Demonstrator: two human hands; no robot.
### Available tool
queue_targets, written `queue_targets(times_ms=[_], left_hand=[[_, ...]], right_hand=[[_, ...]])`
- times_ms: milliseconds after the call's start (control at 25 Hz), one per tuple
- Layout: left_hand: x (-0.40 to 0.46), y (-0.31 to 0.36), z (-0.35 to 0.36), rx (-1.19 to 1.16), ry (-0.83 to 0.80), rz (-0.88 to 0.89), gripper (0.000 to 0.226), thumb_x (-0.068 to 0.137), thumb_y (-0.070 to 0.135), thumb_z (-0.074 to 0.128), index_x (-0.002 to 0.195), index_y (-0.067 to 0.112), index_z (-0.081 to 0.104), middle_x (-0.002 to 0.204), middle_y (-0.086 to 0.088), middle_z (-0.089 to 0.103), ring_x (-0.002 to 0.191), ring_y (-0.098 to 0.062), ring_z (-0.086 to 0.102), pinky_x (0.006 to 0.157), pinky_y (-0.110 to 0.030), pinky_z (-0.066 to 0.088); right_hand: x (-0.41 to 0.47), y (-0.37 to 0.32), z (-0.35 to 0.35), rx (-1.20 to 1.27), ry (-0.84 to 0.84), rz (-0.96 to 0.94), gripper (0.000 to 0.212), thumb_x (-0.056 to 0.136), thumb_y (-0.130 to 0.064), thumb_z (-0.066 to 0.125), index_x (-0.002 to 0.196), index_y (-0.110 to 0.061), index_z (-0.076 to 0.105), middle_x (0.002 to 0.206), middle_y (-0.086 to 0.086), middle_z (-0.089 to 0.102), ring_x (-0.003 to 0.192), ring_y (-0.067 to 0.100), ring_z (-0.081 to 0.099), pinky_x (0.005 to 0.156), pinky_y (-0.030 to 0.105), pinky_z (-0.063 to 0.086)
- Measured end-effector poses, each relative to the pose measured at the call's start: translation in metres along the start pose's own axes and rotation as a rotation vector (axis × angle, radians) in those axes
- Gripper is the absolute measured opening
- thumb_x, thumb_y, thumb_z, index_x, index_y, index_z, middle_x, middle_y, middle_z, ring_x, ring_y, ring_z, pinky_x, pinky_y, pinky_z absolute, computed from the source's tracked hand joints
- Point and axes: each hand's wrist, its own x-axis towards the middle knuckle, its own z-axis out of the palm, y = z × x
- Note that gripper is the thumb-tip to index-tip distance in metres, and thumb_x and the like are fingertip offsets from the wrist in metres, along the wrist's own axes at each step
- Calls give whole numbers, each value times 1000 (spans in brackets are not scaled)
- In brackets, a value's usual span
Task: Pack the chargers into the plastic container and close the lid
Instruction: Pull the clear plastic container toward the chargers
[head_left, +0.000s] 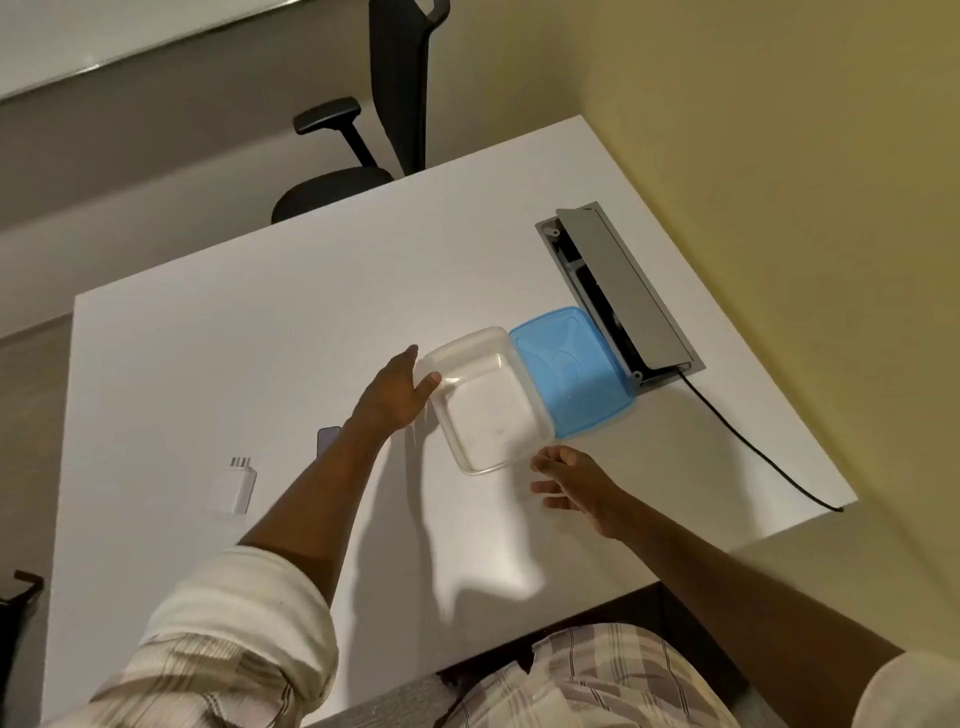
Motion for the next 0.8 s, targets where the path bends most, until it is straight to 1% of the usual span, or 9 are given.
queue_targets(times_ms=[80, 200, 320, 400, 480, 560, 600, 720, 800], left_hand=[[11, 8, 1, 22, -8, 33, 75, 99, 51, 42, 156, 7, 19, 162, -14, 28, 149, -30, 28, 120, -41, 23], [27, 19, 0, 44, -34, 42, 73, 100, 50, 42, 154, 4, 24, 152, -20, 43, 141, -36, 41, 114, -42, 32], [21, 14, 4, 58, -13, 41, 70, 99, 47, 44, 152, 5, 29, 142, -24, 52, 132, -39, 48, 109, -45, 39], [9, 6, 9, 76, 20, 9, 65, 99, 48, 45, 149, 7, 36, 134, -25, 53, 126, -41, 50, 105, -48, 43], [-8, -5, 17, 43, 41, -49, 58, 98, 49, 46, 140, 10, 47, 124, -23, 55, 117, -41, 56, 96, -46, 48], [-29, -17, 24, -13, 62, -127, 53, 97, 48, 49, 134, 11, 53, 121, -20, 57, 111, -37, 60, 90, -42, 49], [-39, -22, 28, -47, 75, -163, 51, 96, 46, 51, 132, 10, 55, 120, -19, 59, 108, -35, 62, 89, -42, 50], [-72, -35, 41, -165, 113, -234, 43, 95, 38, 58, 121, 5, 59, 111, -17, 66, 100, -32, 65, 87, -42, 52], [-94, -41, 51, -252, 116, -294, 34, 95, 34, 59, 113, 6, 60, 108, -12, 69, 99, -30, 66, 86, -40, 51]], right_hand=[[-2, -2, 3, -79, 4, -15, 54, 92, -39, 62, 137, -14, 46, 121, 1, 63, 105, 18, 67, 91, 39, 57], [-11, -3, 8, -145, -58, -41, 57, 89, -40, 61, 139, -20, 43, 119, -5, 60, 107, 15, 66, 88, 34, 56], [-17, 0, 12, -158, -111, -42, 39, 92, -40, 56, 127, -28, 44, 120, -7, 57, 109, 15, 64, 95, 40, 55], [-17, 1, 12, -129, -120, -48, 30, 94, -39, 54, 120, -28, 45, 124, -5, 56, 110, 15, 63, 97, 43, 53], [-16, 1, 10, -107, -103, -51, 36, 95, -39, 54, 125, -22, 47, 129, -1, 56, 111, 16, 64, 97, 44, 53], [-15, 2, 5, -95, -87, -50, 54, 94, -40, 56, 140, -14, 41, 133, 3, 56, 111, 19, 65, 96, 43, 55], [-15, 1, 1, -93, -84, -50, 59, 94, -40, 57, 143, -14, 39, 134, 4, 57, 111, 20, 65, 95, 43, 55], [-13, -5, -11, -115, -101, -61, 61, 94, -42, 59, 144, -14, 39, 131, 6, 60, 110, 21, 66, 93, 41, 56], [-10, -10, -15, -164, -114, -76, 58, 93, -44, 59, 141, -16, 43, 129, 6, 61, 109, 21, 65, 92, 40, 56]])
